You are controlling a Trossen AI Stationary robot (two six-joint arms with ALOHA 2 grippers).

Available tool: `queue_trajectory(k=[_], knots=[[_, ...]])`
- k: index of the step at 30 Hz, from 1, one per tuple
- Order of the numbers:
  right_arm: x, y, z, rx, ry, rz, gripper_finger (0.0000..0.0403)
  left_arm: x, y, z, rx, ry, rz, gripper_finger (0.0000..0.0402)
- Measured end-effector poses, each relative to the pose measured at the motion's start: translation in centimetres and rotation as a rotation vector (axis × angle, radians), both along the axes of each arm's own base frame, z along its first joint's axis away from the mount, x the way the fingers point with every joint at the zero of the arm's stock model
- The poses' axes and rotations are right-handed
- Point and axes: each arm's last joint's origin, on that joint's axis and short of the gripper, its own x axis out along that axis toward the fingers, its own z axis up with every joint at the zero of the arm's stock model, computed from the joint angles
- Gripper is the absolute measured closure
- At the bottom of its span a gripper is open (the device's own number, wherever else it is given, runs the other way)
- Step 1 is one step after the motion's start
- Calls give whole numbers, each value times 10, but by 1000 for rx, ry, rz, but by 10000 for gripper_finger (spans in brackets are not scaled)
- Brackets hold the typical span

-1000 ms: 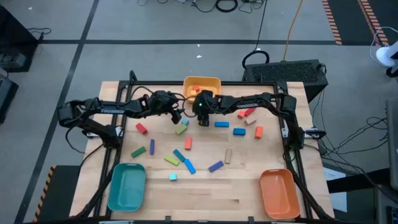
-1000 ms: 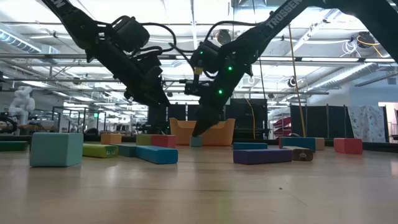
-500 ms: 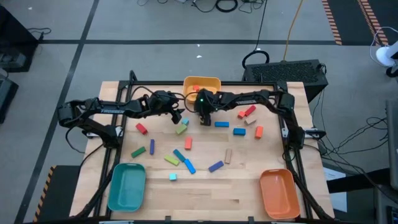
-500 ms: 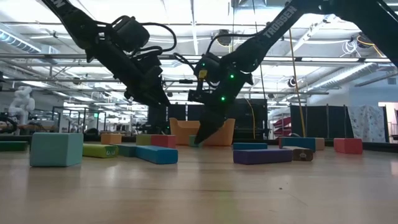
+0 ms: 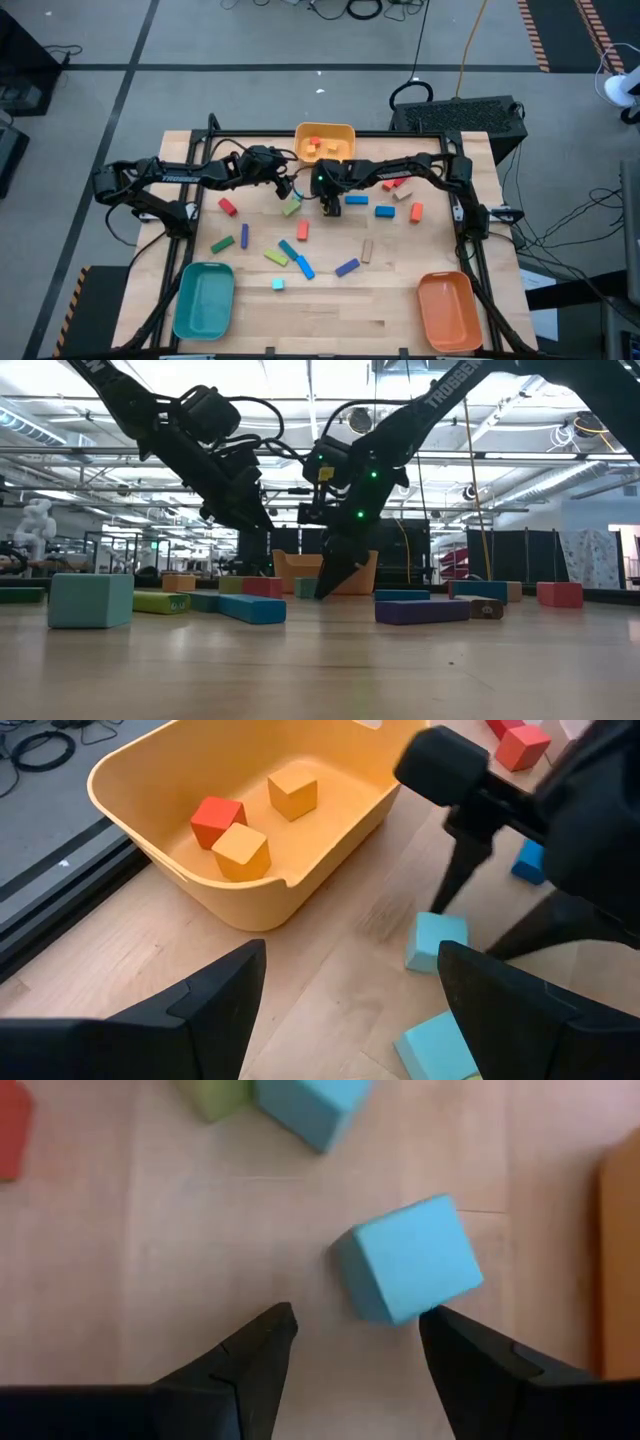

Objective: Sort blocks by size
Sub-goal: Put the top blue square block into the yellow bin

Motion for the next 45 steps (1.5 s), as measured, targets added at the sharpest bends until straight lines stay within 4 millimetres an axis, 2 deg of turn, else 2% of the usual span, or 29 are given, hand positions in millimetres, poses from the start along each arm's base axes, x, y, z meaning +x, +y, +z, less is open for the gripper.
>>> queue_trajectory(k=[6, 10, 14, 23, 28, 33, 40, 45], knots=[[0, 17, 3, 31, 17, 26, 193, 0, 0, 0, 0, 0, 0, 104], [-2, 19, 9, 35, 20, 28, 193, 0, 0, 0, 1, 0, 0, 104], [-1, 14, 10, 33, -4, 6, 193, 0, 0, 0, 1, 1, -1, 104], [-5, -12, 12, 87, -51, -183, 193, 0, 0, 0, 1, 5, -2, 104], [-4, -23, 14, 114, -106, -214, 193, 0, 0, 0, 0, 6, -2, 104], [2, -15, 17, 168, -162, -146, 193, 0, 0, 0, 0, 7, -2, 104], [8, -14, 20, 159, -221, -148, 193, 0, 0, 0, -1, 6, -1, 104], [14, -15, 4, 146, -234, -121, 193, 0, 0, 0, -2, 6, -1, 104]])
